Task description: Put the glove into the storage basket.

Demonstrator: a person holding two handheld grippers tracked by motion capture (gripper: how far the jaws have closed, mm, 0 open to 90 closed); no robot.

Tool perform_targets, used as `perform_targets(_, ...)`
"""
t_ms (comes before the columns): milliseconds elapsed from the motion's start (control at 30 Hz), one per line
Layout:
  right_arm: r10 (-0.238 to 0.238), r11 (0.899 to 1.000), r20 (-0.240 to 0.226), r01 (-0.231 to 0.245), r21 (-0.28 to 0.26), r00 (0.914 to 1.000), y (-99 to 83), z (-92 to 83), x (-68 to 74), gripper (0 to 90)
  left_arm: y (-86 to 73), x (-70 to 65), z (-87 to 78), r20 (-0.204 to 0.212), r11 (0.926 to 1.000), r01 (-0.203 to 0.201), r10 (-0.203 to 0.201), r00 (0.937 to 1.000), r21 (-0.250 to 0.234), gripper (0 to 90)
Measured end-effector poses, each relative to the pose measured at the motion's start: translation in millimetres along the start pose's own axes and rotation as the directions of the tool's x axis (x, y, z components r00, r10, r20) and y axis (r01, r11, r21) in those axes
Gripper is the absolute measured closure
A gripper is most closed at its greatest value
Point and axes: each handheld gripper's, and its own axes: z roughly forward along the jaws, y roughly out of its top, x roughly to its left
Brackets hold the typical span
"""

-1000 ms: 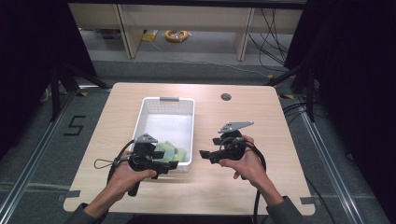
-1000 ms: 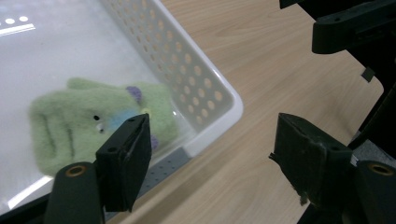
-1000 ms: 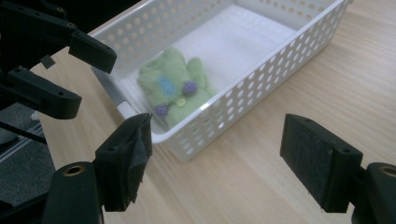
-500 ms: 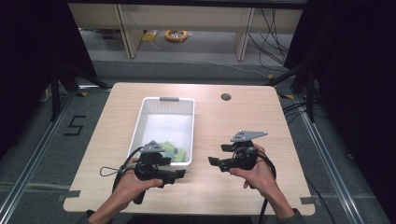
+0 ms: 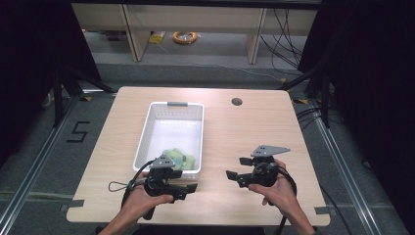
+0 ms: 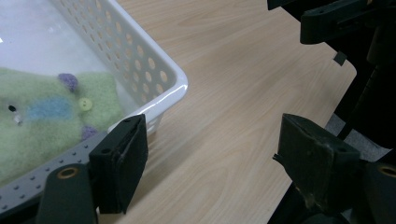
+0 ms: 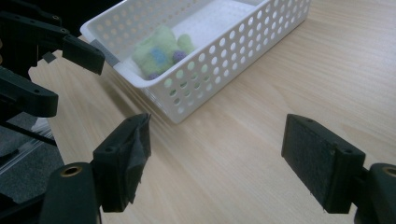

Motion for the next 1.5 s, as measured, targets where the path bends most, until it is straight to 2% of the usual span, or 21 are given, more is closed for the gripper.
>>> perform_targets(100, 0.010, 1.000, -0.005, -0.010, -0.005, 0.9999, -4.6, -1.2, 1.2, 24.4, -5.4, -1.3, 1.2, -0.003, 0.9999, 0.004, -0.004, 1.0000, -0.012, 24.0)
perform_targets(133, -0.044, 0.999, -0.025, 0.044, -0.023, 0.9987, -5.3, 0.5, -2.7, 24.2, -6.6, -1.6, 1.7, 0.003, 0.9999, 0.001, -0.001, 1.0000, -0.010, 24.0)
perform_targets(233, 0.002, 1.000, -0.020, -0.003, -0.014, 0.9998, -10.1, -2.3, 3.6, 23.0, -10.4, -3.8, 2.9, 0.005, 0.9999, -0.007, 0.007, 1.0000, -0.013, 24.0)
perform_targets(267, -0.031, 0.999, -0.024, 0.030, -0.024, 0.9992, -11.1, -2.2, 1.6, 22.6, -11.8, -5.1, 3.4, 0.002, 0.9999, -0.006, 0.006, 1.0000, -0.015, 24.0)
perform_targets(300, -0.012, 1.000, -0.025, 0.011, -0.016, 0.9996, -12.4, -3.9, 3.9, 22.1, -13.3, -5.2, 3.6, 0.000, 0.9998, -0.014, 0.014, 0.9999, -0.015, 23.9)
perform_targets(500, -0.043, 0.998, -0.035, 0.041, -0.051, 0.9985, -22.2, -7.2, 5.0, 20.1, -21.3, -6.7, 5.7, 0.020, 0.9997, -0.021, 0.021, 0.9996, -0.011, 23.9)
perform_targets(600, -0.010, 0.999, -0.047, 0.008, -0.051, 0.9989, -27.9, -8.9, 5.9, 19.8, -25.1, -7.5, 5.9, 0.006, 0.9996, -0.030, 0.030, 0.9995, -0.001, 23.9)
perform_targets(633, -0.047, 0.998, -0.032, 0.045, -0.053, 0.9984, -28.8, -9.9, 2.8, 19.8, -26.1, -7.5, 6.1, 0.002, 0.9994, -0.034, 0.034, 0.9994, -0.002, 23.9)
perform_targets(700, 0.001, 0.999, -0.049, -0.003, -0.042, 0.9988, -33.3, -10.3, 4.6, 19.8, -28.1, -7.2, 6.8, 0.013, 0.9995, -0.030, 0.030, 0.9994, -0.007, 23.9)
perform_targets(1000, -0.006, 0.999, -0.042, 0.004, -0.040, 0.9991, -45.9, -10.7, -0.2, 19.7, -36.2, -5.5, 9.9, 0.008, 0.9994, -0.033, 0.033, 0.9994, 0.003, 23.6)
perform_targets(1067, 0.025, 1.000, -0.039, -0.026, -0.014, 0.9989, -48.2, -11.7, 1.9, 19.6, -37.1, -5.1, 9.5, 0.005, 0.9992, -0.039, 0.039, 0.9992, 0.005, 23.6)
perform_targets(1100, -0.025, 0.999, -0.044, 0.024, -0.041, 0.9987, -49.0, -9.0, -1.7, 19.6, -37.6, -5.2, 9.4, 0.003, 0.9993, -0.038, 0.038, 0.9993, 0.003, 23.6)
perform_targets(1133, 0.011, 1.000, -0.051, -0.013, -0.025, 0.9986, -50.4, -9.3, 1.1, 19.5, -38.1, -5.3, 9.3, 0.000, 0.9993, -0.038, 0.038, 0.9993, 0.002, 23.6)
perform_targets(1167, -0.030, 0.999, -0.040, 0.029, -0.030, 0.9988, -50.8, -9.2, -1.3, 19.5, -38.7, -5.2, 9.3, 0.002, 0.9992, -0.040, 0.040, 0.9992, 0.001, 23.5)
perform_targets(1200, 0.019, 1.000, -0.055, -0.020, -0.023, 0.9983, -52.5, -9.0, 2.2, 19.5, -39.3, -5.2, 9.3, 0.002, 0.9991, -0.042, 0.042, 0.9991, 0.001, 23.5)
perform_targets(1267, -0.012, 1.000, -0.061, 0.011, -0.020, 0.9980, -53.6, -8.3, 0.2, 19.3, -40.6, -6.2, 9.2, -0.006, 0.9990, -0.045, 0.045, 0.9990, 0.003, 23.4)
perform_targets(1300, 0.014, 1.000, -0.052, -0.015, -0.006, 0.9986, -55.1, -9.8, 2.9, 19.2, -41.4, -5.9, 9.7, -0.002, 0.9986, -0.053, 0.053, 0.9986, 0.002, 23.4)
perform_targets(1333, -0.042, 0.999, -0.029, 0.041, -0.025, 0.9987, -55.5, -9.5, -0.3, 19.1, -42.3, -6.6, 10.1, 0.000, 0.9987, -0.052, 0.052, 0.9987, 0.001, 23.4)
perform_targets(1400, 0.000, 1.000, -0.045, -0.001, -0.016, 0.9990, -58.3, -9.1, 2.8, 18.7, -44.1, -7.8, 10.7, -0.003, 0.9983, -0.058, 0.058, 0.9983, 0.002, 23.3)
perform_targets(1467, -0.030, 0.999, -0.037, 0.030, -0.012, 0.9989, -60.5, -9.9, 1.2, 18.5, -45.7, -8.5, 10.9, -0.001, 0.9981, -0.061, 0.061, 0.9981, 0.003, 23.3)
perform_targets(1500, -0.014, 1.000, -0.043, 0.014, -0.012, 0.9990, -62.1, -10.0, 2.6, 18.3, -46.6, -9.1, 11.1, -0.001, 0.9980, -0.063, 0.063, 0.9980, 0.000, 23.3)
